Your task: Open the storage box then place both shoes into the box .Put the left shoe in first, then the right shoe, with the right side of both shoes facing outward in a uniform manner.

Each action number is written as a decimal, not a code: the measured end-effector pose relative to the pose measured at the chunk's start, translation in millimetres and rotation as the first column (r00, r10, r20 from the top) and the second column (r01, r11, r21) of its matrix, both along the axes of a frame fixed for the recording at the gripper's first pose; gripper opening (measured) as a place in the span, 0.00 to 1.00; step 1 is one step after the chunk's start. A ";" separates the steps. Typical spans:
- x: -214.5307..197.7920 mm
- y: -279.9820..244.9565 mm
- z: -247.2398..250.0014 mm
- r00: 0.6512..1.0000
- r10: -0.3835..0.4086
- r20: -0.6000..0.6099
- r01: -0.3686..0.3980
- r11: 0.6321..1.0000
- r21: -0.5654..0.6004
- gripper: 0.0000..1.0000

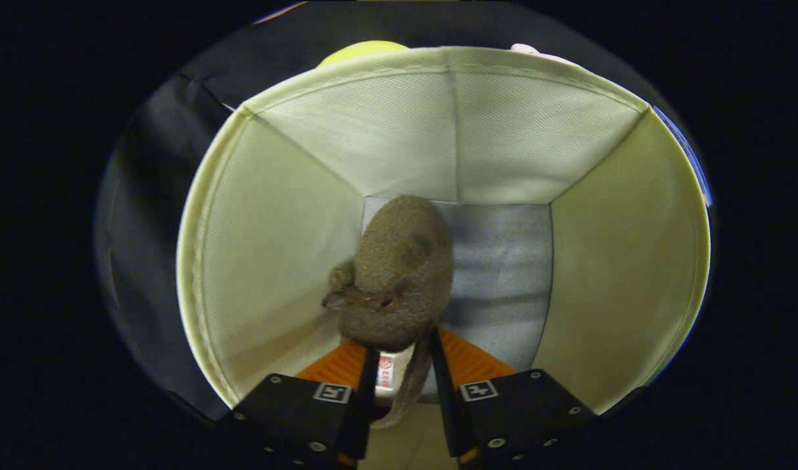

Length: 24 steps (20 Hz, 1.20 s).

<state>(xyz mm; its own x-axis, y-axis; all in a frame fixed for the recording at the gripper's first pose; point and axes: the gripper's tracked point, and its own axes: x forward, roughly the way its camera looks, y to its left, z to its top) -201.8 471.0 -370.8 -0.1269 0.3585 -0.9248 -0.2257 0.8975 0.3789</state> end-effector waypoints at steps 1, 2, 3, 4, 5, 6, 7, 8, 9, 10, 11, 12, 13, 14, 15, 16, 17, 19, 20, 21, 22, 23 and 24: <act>1.4 0.1 10.5 1.000 -0.002 0.009 0.001 0.999 0.039 0.57; 3.3 1.3 21.8 1.000 -0.001 0.021 -0.001 0.997 0.081 0.69; 3.6 -2.8 32.8 0.999 0.006 0.033 -0.010 0.994 0.109 0.77; 6.1 -8.7 43.3 0.999 0.018 0.051 -0.024 0.991 0.131 0.81; 9.1 -15.0 52.8 0.997 0.026 0.075 -0.037 0.988 0.148 0.88; 13.0 -22.5 64.0 0.994 0.028 0.102 -0.045 0.985 0.168 0.90; 16.5 -25.5 76.6 0.992 0.014 0.124 -0.039 0.979 0.201 0.95; 22.1 -30.9 87.8 0.989 0.000 0.150 -0.034 0.974 0.226 0.96; 29.6 -40.2 97.7 0.984 -0.013 0.179 -0.031 0.971 0.239 0.97; 38.1 -50.1 106.7 0.977 -0.025 0.212 -0.029 0.968 0.248 0.97; 46.1 -61.1 114.2 0.969 -0.040 0.243 -0.024 0.967 0.254 0.97; 53.5 -71.7 121.2 0.962 -0.055 0.269 -0.018 0.965 0.263 0.98; 61.4 -82.9 126.7 0.952 -0.076 0.296 -0.006 0.964 0.265 0.98; 70.6 -98.6 130.5 0.941 -0.094 0.325 0.004 0.964 0.265 0.98; 77.2 -115.8 132.1 0.929 -0.113 0.352 0.019 0.966 0.259 0.98; 83.9 -134.2 130.3 0.917 -0.124 0.379 0.029 0.969 0.246 0.97; 88.9 -154.3 124.6 0.907 -0.132 0.401 0.044 0.974 0.221 0.98; 98.3 -193.4 112.6 0.895 -0.148 0.421 0.079 0.981 0.178 0.97; 100.9 -211.0 106.0 0.892 -0.167 0.421 0.103 0.980 0.170 0.98; 105.0 -225.5 101.4 0.888 -0.192 0.419 0.132 0.977 0.168 0.98; 108.1 -240.6 97.2 0.883 -0.215 0.417 0.158 0.973 0.168 0.98; 109.9 -255.2 92.0 0.879 -0.233 0.417 0.180 0.970 0.163 0.98; 109.9 -270.2 85.2 0.877 -0.245 0.414 0.199 0.968 0.152 0.98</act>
<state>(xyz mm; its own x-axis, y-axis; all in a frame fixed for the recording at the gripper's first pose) -91.9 200.8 -285.6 0.3655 0.4251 -0.8281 -0.1852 0.9051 0.3828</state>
